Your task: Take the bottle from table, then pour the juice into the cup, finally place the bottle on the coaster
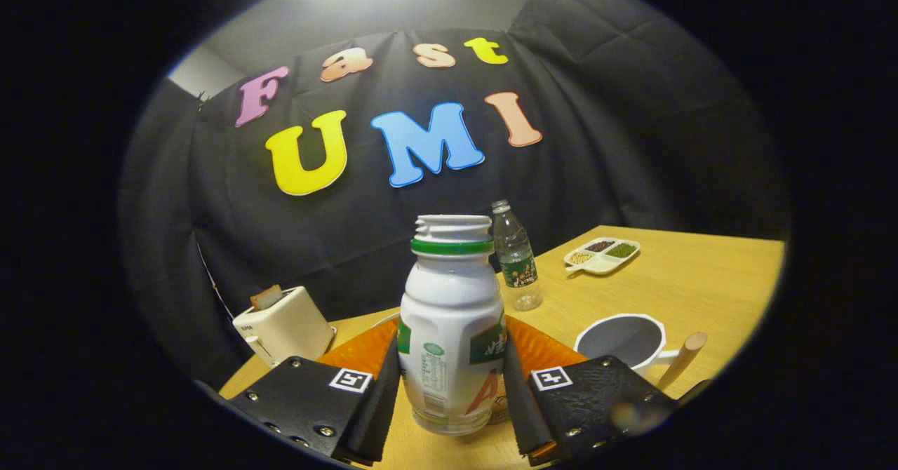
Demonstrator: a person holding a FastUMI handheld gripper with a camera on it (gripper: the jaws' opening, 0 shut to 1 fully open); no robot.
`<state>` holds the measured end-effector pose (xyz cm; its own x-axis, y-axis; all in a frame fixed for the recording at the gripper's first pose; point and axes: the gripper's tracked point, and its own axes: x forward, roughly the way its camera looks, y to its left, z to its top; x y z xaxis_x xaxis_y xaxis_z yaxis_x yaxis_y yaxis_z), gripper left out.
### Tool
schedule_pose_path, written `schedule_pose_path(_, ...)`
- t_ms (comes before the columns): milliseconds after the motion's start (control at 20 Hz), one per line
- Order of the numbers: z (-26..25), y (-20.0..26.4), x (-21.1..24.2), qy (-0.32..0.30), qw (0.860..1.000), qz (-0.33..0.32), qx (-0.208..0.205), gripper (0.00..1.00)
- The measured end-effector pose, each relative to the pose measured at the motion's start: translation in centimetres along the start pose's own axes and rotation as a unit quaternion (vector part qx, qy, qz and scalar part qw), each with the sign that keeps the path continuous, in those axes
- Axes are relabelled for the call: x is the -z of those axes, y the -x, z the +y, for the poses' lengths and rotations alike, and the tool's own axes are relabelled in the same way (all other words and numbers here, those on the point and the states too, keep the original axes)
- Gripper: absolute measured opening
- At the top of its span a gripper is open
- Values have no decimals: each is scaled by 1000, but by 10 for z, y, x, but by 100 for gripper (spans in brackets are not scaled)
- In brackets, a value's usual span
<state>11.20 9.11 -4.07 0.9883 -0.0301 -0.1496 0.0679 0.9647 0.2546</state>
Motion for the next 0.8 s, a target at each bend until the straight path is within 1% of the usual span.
schedule_pose_path(150, 1, -2, -3, 62, 998, -8, 10, 68)
schedule_pose_path(300, 0, -7, -9, 134, 990, -20, 25, 68)
schedule_pose_path(400, 7, -14, -4, 163, 986, -16, 15, 68)
schedule_pose_path(500, 10, -18, 3, 170, 985, -6, 6, 68)
schedule_pose_path(800, 3, -25, 12, 163, 987, 2, 7, 68)
